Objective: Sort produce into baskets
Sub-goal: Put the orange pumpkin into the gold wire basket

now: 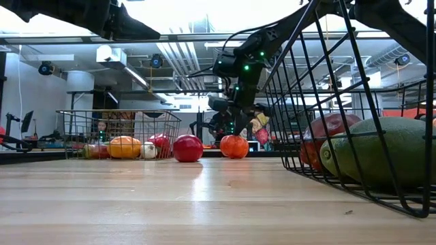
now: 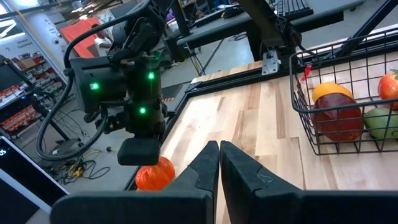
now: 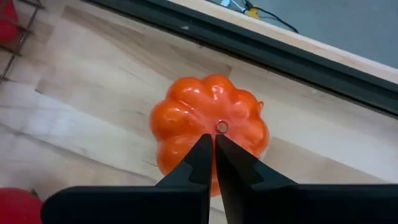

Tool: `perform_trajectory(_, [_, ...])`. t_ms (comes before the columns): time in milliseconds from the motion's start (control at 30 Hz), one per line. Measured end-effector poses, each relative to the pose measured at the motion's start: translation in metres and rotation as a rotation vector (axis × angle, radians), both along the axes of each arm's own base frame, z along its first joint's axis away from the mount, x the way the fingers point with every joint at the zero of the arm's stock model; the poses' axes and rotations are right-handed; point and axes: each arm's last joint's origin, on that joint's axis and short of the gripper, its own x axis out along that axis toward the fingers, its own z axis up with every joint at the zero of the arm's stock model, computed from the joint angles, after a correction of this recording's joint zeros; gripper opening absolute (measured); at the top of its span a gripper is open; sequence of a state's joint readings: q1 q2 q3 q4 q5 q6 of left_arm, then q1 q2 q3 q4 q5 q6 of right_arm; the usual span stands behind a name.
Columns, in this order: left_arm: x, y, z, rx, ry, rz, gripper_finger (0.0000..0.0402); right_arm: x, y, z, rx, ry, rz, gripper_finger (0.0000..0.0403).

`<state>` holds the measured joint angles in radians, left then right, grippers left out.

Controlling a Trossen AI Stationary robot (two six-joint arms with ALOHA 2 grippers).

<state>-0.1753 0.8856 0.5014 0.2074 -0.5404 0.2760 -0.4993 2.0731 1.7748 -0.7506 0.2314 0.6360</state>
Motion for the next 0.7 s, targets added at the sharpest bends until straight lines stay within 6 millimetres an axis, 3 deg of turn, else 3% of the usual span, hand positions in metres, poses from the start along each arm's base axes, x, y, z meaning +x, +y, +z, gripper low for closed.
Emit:
perform_trajectory(533, [0.000,0.000,0.000,-0.003,-0.002,0.000,0.0000,0.011,0.042,-0.004,0.076,0.076,0.086,0.0012])
perform_trajectory(700, [0.000,0.000,0.000,-0.004,-0.003,0.000,0.0000,0.010,0.044,0.011,-0.014,0.072,0.063,0.0012])
